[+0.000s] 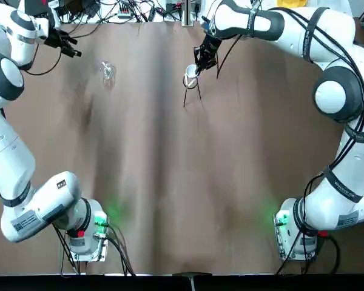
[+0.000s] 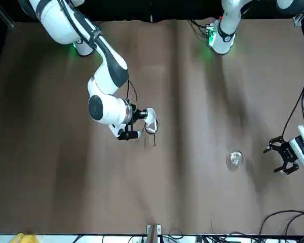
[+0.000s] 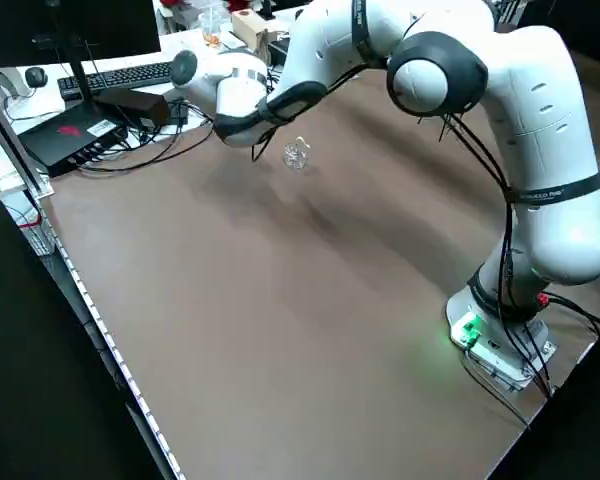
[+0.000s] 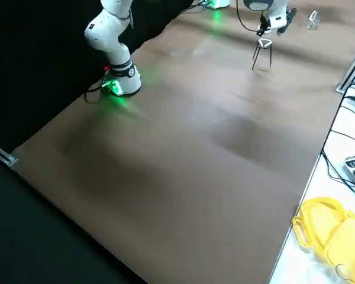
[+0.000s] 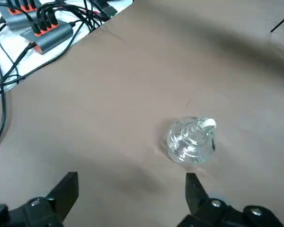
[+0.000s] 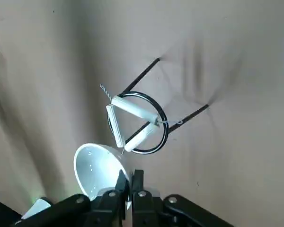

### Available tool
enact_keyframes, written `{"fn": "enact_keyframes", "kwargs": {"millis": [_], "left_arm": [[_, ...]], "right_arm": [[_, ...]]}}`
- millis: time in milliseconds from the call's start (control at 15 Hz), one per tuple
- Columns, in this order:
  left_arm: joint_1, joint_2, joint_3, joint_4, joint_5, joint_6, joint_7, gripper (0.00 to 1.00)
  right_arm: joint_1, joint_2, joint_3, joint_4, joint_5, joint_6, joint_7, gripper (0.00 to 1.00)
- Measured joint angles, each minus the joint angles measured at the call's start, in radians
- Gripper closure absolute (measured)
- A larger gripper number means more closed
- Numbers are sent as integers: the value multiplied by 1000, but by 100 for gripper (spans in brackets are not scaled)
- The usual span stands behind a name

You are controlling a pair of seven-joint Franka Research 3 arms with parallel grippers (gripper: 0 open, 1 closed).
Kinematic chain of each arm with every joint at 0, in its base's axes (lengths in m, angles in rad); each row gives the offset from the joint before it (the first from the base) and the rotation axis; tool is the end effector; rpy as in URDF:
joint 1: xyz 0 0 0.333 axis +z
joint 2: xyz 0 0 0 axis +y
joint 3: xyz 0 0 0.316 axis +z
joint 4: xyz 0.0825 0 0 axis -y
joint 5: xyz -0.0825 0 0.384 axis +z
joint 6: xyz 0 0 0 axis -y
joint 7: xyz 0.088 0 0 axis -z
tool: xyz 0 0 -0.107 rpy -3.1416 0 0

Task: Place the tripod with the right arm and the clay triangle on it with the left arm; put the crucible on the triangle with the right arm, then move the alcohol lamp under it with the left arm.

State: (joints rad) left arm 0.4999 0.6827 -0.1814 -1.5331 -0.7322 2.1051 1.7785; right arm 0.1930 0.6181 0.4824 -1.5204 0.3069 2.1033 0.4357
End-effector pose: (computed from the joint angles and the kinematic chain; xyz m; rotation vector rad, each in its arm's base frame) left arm 0.6725 0.2097 0.2646 2.2673 -1.2386 0.7719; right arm 0.5759 0.4063 0.3408 -2.6516 -0.0013 0.3605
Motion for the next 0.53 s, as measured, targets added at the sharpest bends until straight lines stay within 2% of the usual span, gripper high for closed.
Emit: {"fn": "enact_keyframes", "kwargs": {"millis": [400, 533], "left_arm": [[3, 94, 1, 13, -176, 3, 246, 0], [12, 132, 2, 14, -206, -42, 318, 0]], "right_arm": [[20, 38, -15, -4, 0, 71, 0, 93], [37, 43, -33, -4, 0, 77, 0, 93]]}}
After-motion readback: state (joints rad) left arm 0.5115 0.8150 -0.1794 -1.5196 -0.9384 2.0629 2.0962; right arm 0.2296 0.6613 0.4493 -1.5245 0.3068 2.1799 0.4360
